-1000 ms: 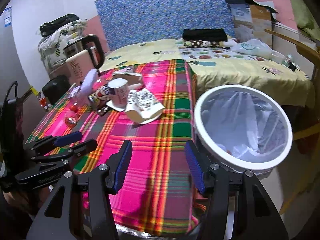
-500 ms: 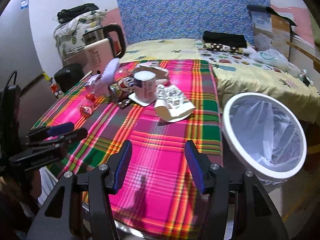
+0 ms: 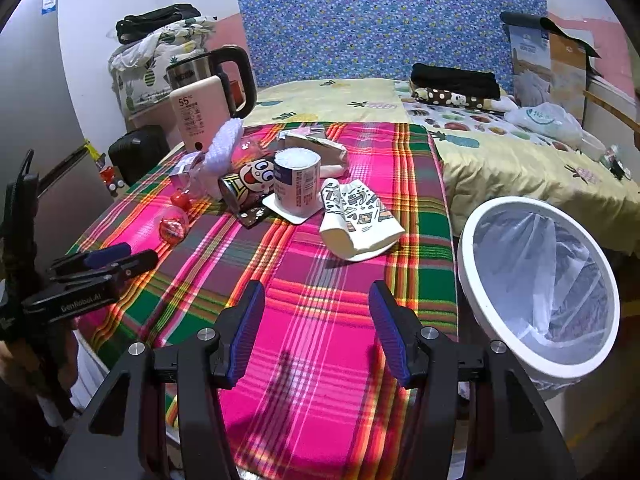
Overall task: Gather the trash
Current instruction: 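Grasp the clear plastic cup with left tool while right tool grasps the paper wrapper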
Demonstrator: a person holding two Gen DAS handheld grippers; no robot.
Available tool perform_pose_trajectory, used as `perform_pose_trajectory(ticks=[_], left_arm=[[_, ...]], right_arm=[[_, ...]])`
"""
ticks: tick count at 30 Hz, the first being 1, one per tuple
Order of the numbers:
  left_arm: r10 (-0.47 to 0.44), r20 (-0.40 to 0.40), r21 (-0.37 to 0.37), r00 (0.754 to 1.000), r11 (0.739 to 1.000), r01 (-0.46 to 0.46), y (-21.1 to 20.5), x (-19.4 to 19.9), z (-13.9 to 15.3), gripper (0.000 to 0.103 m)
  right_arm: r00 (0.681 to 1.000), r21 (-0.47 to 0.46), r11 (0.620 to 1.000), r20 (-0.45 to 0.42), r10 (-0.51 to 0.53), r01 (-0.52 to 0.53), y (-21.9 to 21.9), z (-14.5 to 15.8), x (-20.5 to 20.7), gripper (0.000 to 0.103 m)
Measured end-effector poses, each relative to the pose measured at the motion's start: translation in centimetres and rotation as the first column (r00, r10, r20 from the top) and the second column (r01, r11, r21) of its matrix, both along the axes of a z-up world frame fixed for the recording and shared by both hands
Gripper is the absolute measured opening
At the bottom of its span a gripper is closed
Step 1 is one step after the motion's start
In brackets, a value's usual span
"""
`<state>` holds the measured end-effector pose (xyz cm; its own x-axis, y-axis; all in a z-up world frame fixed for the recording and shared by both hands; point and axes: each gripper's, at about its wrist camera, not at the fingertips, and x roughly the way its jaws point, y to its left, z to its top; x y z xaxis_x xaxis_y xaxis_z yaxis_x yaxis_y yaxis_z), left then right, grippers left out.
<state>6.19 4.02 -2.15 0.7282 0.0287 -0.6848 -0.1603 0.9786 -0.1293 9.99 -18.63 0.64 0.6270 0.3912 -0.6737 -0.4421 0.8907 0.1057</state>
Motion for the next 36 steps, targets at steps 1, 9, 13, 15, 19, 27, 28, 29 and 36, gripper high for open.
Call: perform_pose_trajectory(ticks=[1,9,13,15,19,27,28,29,36], left_arm=[[0.004,-0.001,-0.003,1.0,1.0,-0.004,0.2,0.1,-0.1,0.064],[0.051,-0.012,-0.015,0.999,0.999,-0.051,2.4,2.0,-0.7,0.064],[0.056,-0.028,-0.028,0.998,0.998,-0.057,3.2,3.1,-1.2,0.064],[0.055,-0.038,-0.034,0.998,0.998,-0.057,3.4,3.5,-1.5,0.064],[0.046,-0.051,-0.04,0.998,0.998,-0.048,3.4,4.3,-1.9,0.064],[0.023,-0.068,-0.049,0.997,0.998,-0.026,3.1,5.2,-2.3,0.05],[0.018,-0.066,-0.052,0.998,0.998,-0.022,3.2,5.2,-2.3,0.046],[0.015,-0.068,-0.051,0.998,0.999,-0.018,3.2,5.3,-2.3,0.044],[0.005,-0.056,-0.046,0.998,0.999,-0.007,3.0,5.0,-2.1,0.043]], right_arm=[[1.0,-0.001,1.0,-0.004,-0.001,0.001,0.0,-0.1,0.2,0.055],[1.0,-0.018,1.0,-0.005,0.006,-0.006,0.7,-0.3,2.0,0.049],[1.0,-0.028,1.0,-0.007,0.01,-0.01,1.1,-0.6,2.9,0.049],[1.0,-0.033,0.999,-0.008,0.012,-0.012,1.2,-0.6,3.4,0.049],[1.0,-0.047,0.999,-0.012,0.016,-0.016,1.6,-1.0,4.6,0.047],[0.999,-0.066,0.997,-0.038,0.03,-0.032,2.2,-2.1,6.3,0.04],[0.998,-0.068,0.997,-0.045,0.036,-0.039,2.3,-2.3,6.4,0.036],[0.998,-0.069,0.997,-0.048,0.038,-0.041,2.4,-2.3,6.5,0.029],[0.998,-0.053,0.998,-0.057,0.036,-0.039,2.1,-2.1,6.2,0.025]])
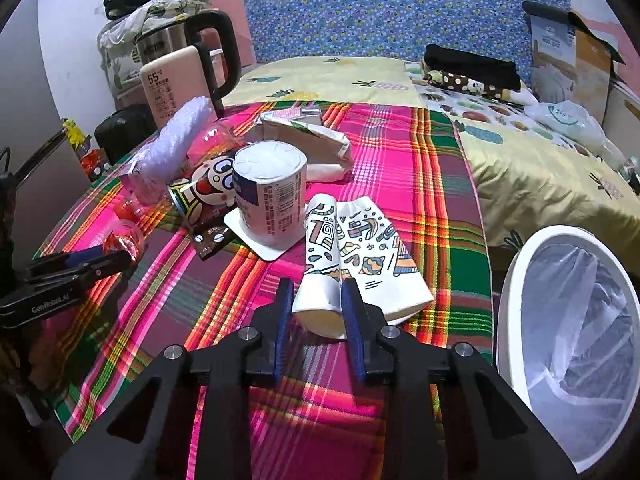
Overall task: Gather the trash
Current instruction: 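Grasp the clear plastic cup with left tool while right tool grasps the paper wrapper, then carry cup and wrapper over the bin and release them inside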
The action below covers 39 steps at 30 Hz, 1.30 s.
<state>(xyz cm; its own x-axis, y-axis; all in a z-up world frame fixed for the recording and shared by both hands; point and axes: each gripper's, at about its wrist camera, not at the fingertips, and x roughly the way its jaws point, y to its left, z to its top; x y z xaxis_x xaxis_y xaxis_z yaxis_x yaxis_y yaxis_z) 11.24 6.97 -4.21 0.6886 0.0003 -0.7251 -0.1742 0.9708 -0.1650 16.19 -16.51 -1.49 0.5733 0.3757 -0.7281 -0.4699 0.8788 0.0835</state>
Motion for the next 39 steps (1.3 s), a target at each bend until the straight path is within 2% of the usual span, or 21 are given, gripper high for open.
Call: perform_pose_trajectory(ticks=[10,18,39], left_arm=[[-0.028,0.029,0.0,0.999,1.0,0.028,-1.2,-1.8,1.2,0.043],[-0.089,0.046,-0.005,0.995,0.996,0.09,-3.6,-2.8,2.2,0.043],[-0.201,0.062,0.012,0.978,0.98,0.201,-8.5,-2.9,3.5,0.043]], right_arm=[[1.0,0.045,0.999,0.004,-0.015,0.015,-1.2,1.0,-2.4,0.024],[1.0,0.07,0.997,0.012,-0.023,0.022,-2.0,1.7,-3.5,0.023],[0.996,0.117,0.991,0.064,-0.066,0.058,-4.6,2.9,-4.7,0.021]])
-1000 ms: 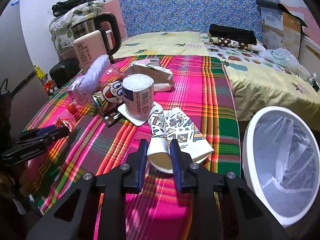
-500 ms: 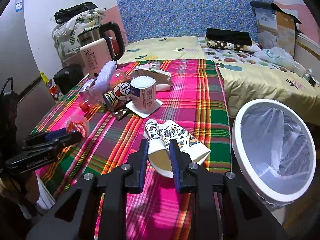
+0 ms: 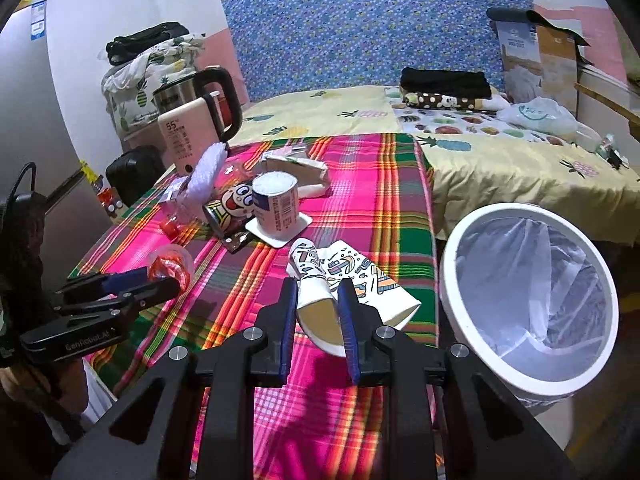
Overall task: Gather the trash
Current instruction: 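Carry cup and wrapper over the bin and release them inside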
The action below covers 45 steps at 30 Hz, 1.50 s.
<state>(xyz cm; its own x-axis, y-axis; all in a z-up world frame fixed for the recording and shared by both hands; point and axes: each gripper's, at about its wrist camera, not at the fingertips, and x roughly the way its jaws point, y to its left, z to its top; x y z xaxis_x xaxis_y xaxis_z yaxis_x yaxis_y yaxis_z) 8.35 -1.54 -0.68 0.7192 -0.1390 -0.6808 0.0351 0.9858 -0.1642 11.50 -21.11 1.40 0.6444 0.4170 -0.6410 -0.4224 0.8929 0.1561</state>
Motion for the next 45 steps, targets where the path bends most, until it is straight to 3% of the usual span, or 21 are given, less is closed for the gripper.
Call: perform_pose_trajectory(ticks=[16,33,45], left_arm=[[-0.174,0.018,0.014,0.985,0.985,0.174,-7.0,3.0,1.4,0.043],[-0.334,0.036,0.012,0.942,0.943,0.334,-14.2,5.8,2.3,0.043],[-0.425,-0.004,0.004,0.905,0.905,0.425,-18.3,8.0,1.0,0.043]], right_arm=[[0.99,0.011,0.99,0.033,-0.14,0.14,-5.3,0.7,-0.1,0.021],[0.953,0.01,0.954,0.03,-0.3,0.3,-11.2,0.4,0.1,0.021],[0.937,0.003,0.937,-0.021,-0.349,0.349,-13.6,-1.0,0.9,0.021]])
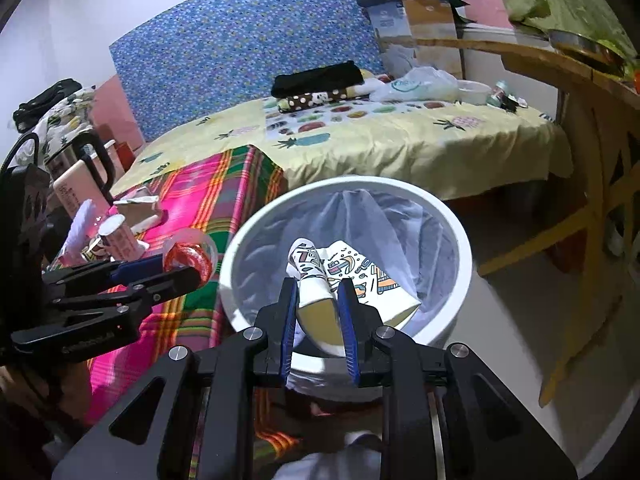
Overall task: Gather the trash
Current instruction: 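Carry cup and wrapper over the bin and release them inside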
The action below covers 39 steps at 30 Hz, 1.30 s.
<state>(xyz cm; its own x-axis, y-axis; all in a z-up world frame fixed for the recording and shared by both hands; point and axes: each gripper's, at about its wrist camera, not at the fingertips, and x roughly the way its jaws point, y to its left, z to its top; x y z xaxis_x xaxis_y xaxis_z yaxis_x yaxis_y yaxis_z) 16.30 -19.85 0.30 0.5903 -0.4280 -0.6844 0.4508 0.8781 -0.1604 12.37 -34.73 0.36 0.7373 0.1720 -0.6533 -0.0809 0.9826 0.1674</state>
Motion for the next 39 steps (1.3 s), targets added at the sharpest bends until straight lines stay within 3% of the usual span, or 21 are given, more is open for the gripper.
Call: perform_pose_trajectory(ticks=[13,17,22,27,29,39], left_arm=[[-0.071,-0.058,0.001,0.996,0.997,0.072,-2.4,1.6,-2.0,0.044],[-0.071,-0.067,-0.01,0.995,0.997,0.071,-2.5,1.9,-2.1,0.056],[-0.066,-0.059,-0.031,0.996,0.997,0.064,-2.3,2.1,-1.9,0.06],[-0.054,-0.054,-0.039,0.997,0.998,0.052,-1.7,1.7,-1.6,0.061],[-0.045,-0.054,-0.038,0.998,0.998,0.043,-1.3,1.5,-1.5,0.061],[0.033,-0.037,-0.059,0.999,0.998,-0.035,2.0,-0.4,-0.3,0.061]], right_arm=[[0.998,0.01,1.0,-0.063,-0.005,0.006,-1.0,-1.4,0.7,0.025],[0.999,-0.02,1.0,-0.054,-0.005,0.004,-0.6,-1.4,0.7,0.026],[0.999,-0.015,1.0,-0.046,-0.019,0.018,-1.0,-1.2,0.6,0.028],[0.999,-0.02,0.999,-0.023,-0.027,0.026,-1.2,-0.8,0.5,0.042],[1.0,-0.019,0.999,-0.013,-0.027,0.026,-1.1,-0.6,0.4,0.054],[1.0,-0.015,1.0,0.017,0.003,-0.003,0.5,0.4,-0.4,0.054]])
